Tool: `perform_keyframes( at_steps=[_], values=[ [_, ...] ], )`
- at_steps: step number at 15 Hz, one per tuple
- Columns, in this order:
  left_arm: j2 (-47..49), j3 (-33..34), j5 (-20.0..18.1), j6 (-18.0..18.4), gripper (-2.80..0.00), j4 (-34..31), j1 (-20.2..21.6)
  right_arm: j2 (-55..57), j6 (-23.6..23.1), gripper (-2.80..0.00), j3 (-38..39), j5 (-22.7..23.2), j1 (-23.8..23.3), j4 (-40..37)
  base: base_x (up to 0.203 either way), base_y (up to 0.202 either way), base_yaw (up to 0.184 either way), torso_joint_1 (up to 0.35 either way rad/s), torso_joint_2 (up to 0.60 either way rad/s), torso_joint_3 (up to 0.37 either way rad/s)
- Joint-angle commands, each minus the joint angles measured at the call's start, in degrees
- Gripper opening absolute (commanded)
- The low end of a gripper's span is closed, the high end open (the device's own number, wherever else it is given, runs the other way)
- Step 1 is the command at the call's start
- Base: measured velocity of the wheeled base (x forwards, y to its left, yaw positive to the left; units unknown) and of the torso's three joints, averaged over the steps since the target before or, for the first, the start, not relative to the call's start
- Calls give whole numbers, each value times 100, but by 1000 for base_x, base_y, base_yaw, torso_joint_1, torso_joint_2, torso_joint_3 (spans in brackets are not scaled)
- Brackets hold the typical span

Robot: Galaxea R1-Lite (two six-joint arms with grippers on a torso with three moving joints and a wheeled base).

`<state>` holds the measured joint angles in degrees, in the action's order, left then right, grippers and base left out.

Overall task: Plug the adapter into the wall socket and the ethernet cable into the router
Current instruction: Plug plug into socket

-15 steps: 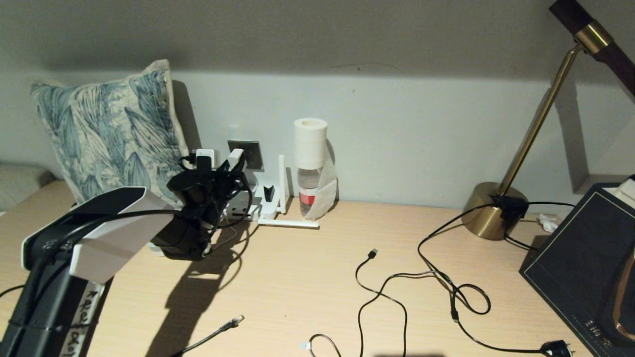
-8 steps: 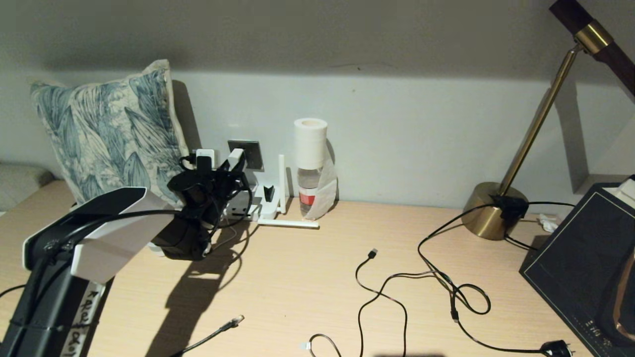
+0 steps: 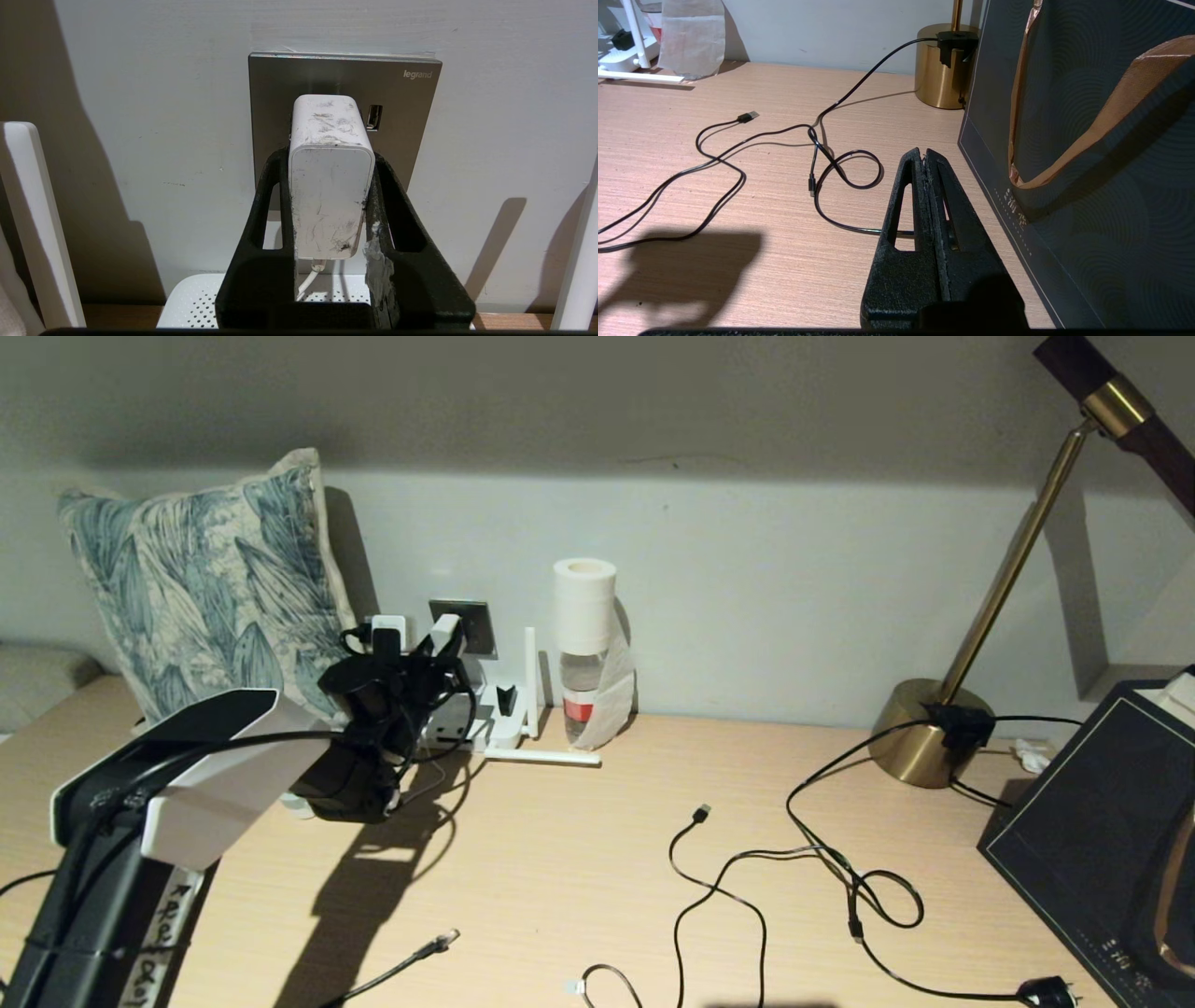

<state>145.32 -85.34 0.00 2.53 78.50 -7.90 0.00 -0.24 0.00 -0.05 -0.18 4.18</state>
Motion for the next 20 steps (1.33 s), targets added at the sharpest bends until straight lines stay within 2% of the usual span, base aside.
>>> perform_keyframes(
  at_steps=[1, 8, 20],
  values=[
    [75, -112, 0, 2, -280, 25, -1, 0, -2, -280, 149, -4, 1, 4, 0, 0, 0, 0, 0, 0],
    [136, -314, 0, 2, -280, -141, -1, 0, -2, -280, 149, -4, 1, 4, 0, 0, 0, 0, 0, 0],
    [426, -1061, 9, 2, -280, -527, 8, 0, -2, -280, 149, -2, 1, 4, 0, 0, 0, 0, 0, 0]
  ],
)
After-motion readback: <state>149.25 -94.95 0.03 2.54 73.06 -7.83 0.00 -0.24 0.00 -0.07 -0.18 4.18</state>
